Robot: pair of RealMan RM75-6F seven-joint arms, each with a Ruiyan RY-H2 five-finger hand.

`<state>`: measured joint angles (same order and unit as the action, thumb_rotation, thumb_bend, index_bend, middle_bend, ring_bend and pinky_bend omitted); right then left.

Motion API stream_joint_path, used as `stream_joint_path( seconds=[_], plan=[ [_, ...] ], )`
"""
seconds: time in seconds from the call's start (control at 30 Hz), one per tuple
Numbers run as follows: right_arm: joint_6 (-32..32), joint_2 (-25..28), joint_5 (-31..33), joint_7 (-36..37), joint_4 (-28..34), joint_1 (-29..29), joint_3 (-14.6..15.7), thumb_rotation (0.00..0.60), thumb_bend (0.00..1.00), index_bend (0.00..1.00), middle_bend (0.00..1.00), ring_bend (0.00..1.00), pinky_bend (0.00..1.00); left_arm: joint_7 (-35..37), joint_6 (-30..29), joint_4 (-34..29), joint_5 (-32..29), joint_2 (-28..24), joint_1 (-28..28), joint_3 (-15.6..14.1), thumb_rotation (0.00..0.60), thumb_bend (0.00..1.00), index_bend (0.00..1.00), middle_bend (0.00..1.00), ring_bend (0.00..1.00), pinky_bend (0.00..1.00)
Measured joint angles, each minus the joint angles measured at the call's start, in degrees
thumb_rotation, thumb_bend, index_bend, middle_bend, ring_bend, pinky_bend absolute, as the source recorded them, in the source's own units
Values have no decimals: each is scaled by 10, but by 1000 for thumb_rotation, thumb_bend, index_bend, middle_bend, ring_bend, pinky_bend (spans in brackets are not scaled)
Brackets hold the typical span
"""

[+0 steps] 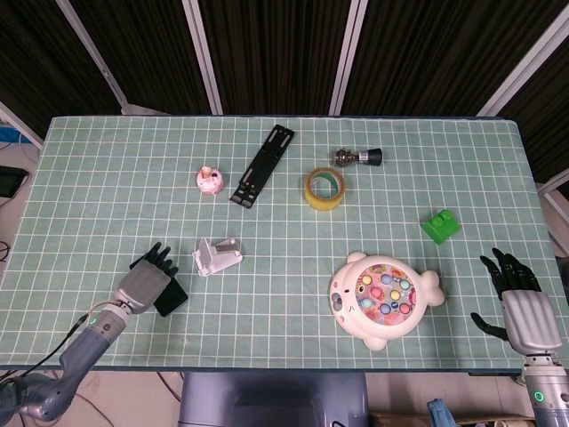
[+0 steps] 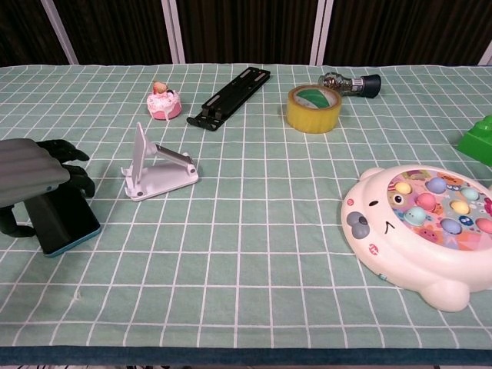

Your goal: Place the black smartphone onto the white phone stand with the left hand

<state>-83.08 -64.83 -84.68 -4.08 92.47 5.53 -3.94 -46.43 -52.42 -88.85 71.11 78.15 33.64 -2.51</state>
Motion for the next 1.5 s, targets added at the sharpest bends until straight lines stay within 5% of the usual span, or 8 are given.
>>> stream_joint_path(
  seconds=[0.27, 0.77, 1.17, 1.5],
  plan=[
    [0, 0, 0, 0, 0, 0, 0, 600, 280, 130, 0, 0, 134, 13, -10, 12, 3, 8, -2, -5, 600, 245, 490, 501, 73, 20],
    [0, 1, 1, -1, 2, 0, 0, 600, 280, 130, 0, 0, 134, 70, -61, -26, 25, -11, -10, 15, 600, 334, 575, 590, 122, 20],
    [1, 1, 2, 0, 2, 0, 0, 600, 280, 130, 0, 0, 134, 148, -135, -101, -22, 1, -28, 84, 600, 335, 579, 600, 122, 19],
    [1, 1, 2, 2, 2, 0, 0, 600, 280, 130, 0, 0, 134, 199, -187, -183, -154, 68, -41, 157, 600, 335, 573, 598, 122, 12]
  ],
)
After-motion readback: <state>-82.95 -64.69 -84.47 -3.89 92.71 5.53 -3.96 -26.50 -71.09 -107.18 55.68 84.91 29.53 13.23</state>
